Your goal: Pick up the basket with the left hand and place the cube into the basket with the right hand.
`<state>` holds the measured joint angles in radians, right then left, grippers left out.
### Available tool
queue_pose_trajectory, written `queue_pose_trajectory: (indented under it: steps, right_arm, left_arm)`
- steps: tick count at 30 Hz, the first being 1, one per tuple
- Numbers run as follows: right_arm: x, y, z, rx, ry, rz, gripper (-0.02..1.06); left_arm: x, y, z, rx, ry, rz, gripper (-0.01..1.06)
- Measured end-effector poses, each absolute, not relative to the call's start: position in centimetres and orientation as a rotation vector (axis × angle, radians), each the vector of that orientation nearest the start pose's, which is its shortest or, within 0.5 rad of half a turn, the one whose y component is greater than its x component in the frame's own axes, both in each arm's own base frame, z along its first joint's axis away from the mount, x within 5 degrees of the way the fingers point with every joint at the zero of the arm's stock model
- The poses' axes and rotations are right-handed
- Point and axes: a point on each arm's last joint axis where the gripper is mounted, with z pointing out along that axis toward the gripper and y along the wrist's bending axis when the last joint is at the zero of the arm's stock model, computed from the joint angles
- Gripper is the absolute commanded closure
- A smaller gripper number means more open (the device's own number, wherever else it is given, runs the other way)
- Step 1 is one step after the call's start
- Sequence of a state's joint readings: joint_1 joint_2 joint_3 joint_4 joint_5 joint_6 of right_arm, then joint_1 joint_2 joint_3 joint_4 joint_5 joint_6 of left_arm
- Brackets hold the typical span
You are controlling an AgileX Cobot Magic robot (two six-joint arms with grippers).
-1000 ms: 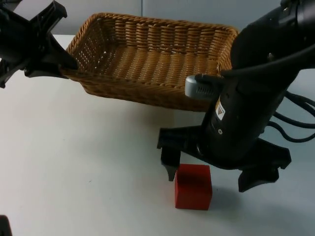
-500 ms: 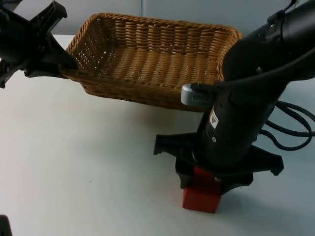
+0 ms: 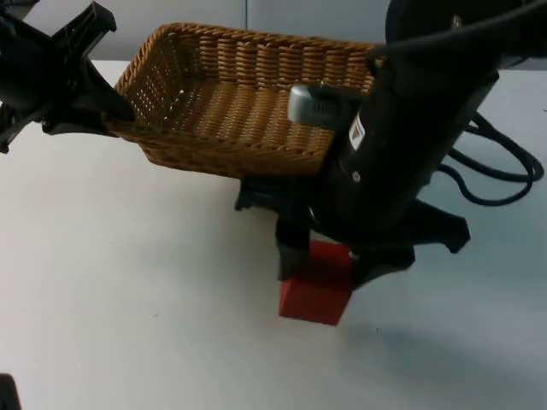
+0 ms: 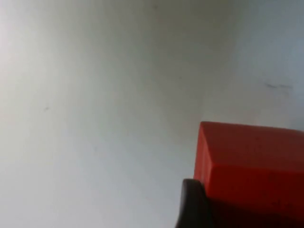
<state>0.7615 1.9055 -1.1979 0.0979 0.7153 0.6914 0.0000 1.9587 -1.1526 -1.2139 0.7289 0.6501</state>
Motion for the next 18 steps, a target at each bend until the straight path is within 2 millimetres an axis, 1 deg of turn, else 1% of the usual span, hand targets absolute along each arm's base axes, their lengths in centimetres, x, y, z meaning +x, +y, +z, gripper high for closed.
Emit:
queue_pose_trajectory:
  steps: [2,3,5,8,9,10,12,13,14,15,18]
  right_arm:
    - [26.6,26.4,17.4,-0.043,2.980,0.361,0.81]
    - [26.6,26.4,17.4,-0.043,2.980,0.361,0.81]
    - [27.0,26.8,18.5,-0.074,2.958,0.384,0.81]
    - [28.1,27.5,21.3,-0.137,2.896,0.394,0.81]
    - [28.1,27.5,21.3,-0.137,2.896,0.394,0.81]
    - [28.5,27.7,22.2,-0.154,2.873,0.391,0.81]
    - [28.9,27.8,23.3,-0.180,2.845,0.365,0.81]
    - [29.6,27.8,24.5,-0.190,2.813,0.345,0.81]
    - [30.0,27.7,25.3,-0.193,2.790,0.333,0.81]
    - [30.0,27.7,25.3,-0.193,2.790,0.333,0.81]
    - [31.4,26.9,27.4,-0.173,2.737,0.305,0.81]
  left_arm:
    - [38.3,-5.7,16.1,-0.336,2.561,-1.039,1.05]
    - [38.3,-5.7,16.1,-0.336,2.561,-1.039,1.05]
    - [38.3,-5.7,16.1,-0.336,2.561,-1.039,1.05]
    - [38.3,-5.7,16.1,-0.336,2.561,-1.039,1.05]
    - [38.3,-5.7,16.1,-0.336,2.561,-1.039,1.05]
    - [38.3,-5.7,16.1,-0.336,2.561,-1.039,1.05]
    - [38.3,-5.7,16.1,-0.337,2.560,-1.037,1.05]
    - [38.3,-5.7,16.1,-0.337,2.560,-1.037,1.05]
    - [38.3,-5.7,16.1,-0.337,2.560,-1.037,1.05]
    - [38.3,-5.7,16.1,-0.337,2.560,-1.037,1.05]
    - [38.3,-5.6,16.0,-0.339,2.559,-1.034,1.05]
